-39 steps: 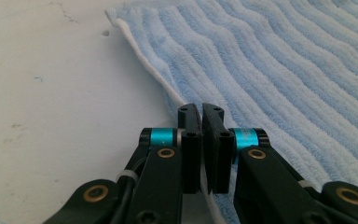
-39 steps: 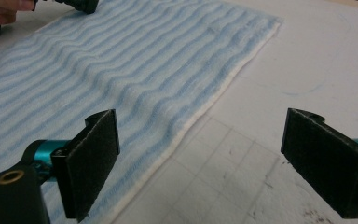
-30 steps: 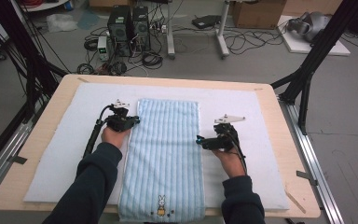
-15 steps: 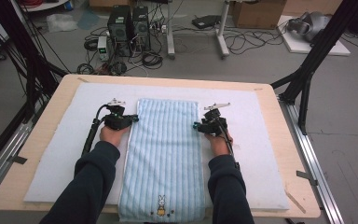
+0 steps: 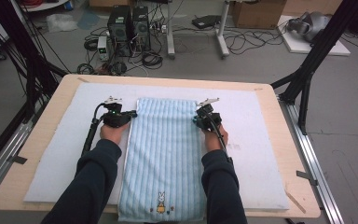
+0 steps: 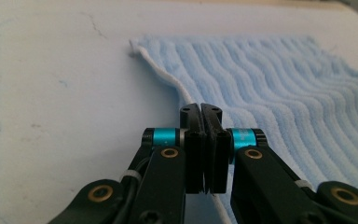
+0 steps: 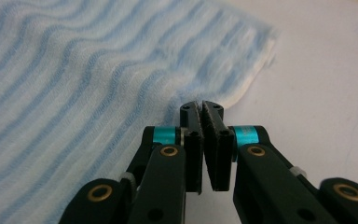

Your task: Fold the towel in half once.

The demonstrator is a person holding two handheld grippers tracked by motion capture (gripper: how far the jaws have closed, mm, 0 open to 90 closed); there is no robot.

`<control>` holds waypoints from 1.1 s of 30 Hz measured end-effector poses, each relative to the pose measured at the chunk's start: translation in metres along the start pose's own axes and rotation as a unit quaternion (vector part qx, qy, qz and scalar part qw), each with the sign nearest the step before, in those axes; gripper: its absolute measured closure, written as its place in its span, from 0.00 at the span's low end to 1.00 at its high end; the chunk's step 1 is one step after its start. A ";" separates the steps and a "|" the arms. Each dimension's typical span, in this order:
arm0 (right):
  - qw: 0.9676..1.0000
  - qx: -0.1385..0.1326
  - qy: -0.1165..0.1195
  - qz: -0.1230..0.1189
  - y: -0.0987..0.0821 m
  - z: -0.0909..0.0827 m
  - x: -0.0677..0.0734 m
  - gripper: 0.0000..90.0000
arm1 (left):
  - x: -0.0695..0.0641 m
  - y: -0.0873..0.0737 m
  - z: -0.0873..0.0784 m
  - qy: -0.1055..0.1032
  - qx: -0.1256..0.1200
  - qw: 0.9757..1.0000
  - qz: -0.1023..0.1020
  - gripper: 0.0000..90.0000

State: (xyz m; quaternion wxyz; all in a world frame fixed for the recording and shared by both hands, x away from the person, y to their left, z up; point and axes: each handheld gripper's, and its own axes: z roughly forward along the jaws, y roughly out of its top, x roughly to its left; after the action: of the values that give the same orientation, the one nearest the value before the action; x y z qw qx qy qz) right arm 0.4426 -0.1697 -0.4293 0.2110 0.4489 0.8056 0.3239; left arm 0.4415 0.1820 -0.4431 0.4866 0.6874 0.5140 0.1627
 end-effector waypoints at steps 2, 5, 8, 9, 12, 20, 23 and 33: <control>1.000 -0.015 0.007 0.011 0.002 -0.003 -0.002 0.97 | 0.001 0.000 -0.002 -0.008 -0.003 1.000 -0.003 0.97; 1.000 -0.012 0.018 0.014 0.001 -0.005 -0.003 0.96 | 0.000 -0.001 -0.004 -0.014 0.004 1.000 0.011 0.97; 0.999 -0.023 0.027 0.015 -0.004 -0.010 -0.002 0.97 | -0.004 0.000 -0.013 -0.027 -0.004 0.999 0.027 0.97; 0.999 -0.026 0.032 0.018 -0.006 -0.012 -0.002 0.97 | -0.004 0.000 -0.016 -0.031 -0.012 0.999 0.021 0.97; 0.998 -0.038 0.044 0.024 -0.011 -0.020 -0.002 0.96 | -0.005 -0.003 -0.024 -0.043 -0.012 0.999 0.025 0.97; 0.997 -0.044 0.065 0.022 -0.025 -0.040 0.008 0.96 | -0.009 -0.010 -0.041 -0.060 -0.013 0.998 0.025 0.97; 0.996 -0.047 0.070 0.017 -0.031 -0.046 0.012 0.96 | -0.012 -0.013 -0.048 -0.065 -0.004 0.997 0.036 0.97; 0.995 -0.040 0.086 0.010 -0.044 -0.064 0.022 0.96 | -0.024 -0.031 -0.073 -0.088 -0.007 0.995 0.054 0.97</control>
State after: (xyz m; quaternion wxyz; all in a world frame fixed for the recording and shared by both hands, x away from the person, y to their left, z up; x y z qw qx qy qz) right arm 0.3650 -0.1888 -0.4166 0.1552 0.4188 0.8023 0.3960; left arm 0.3615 0.1982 -0.4281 0.5253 0.7224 0.4299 0.1319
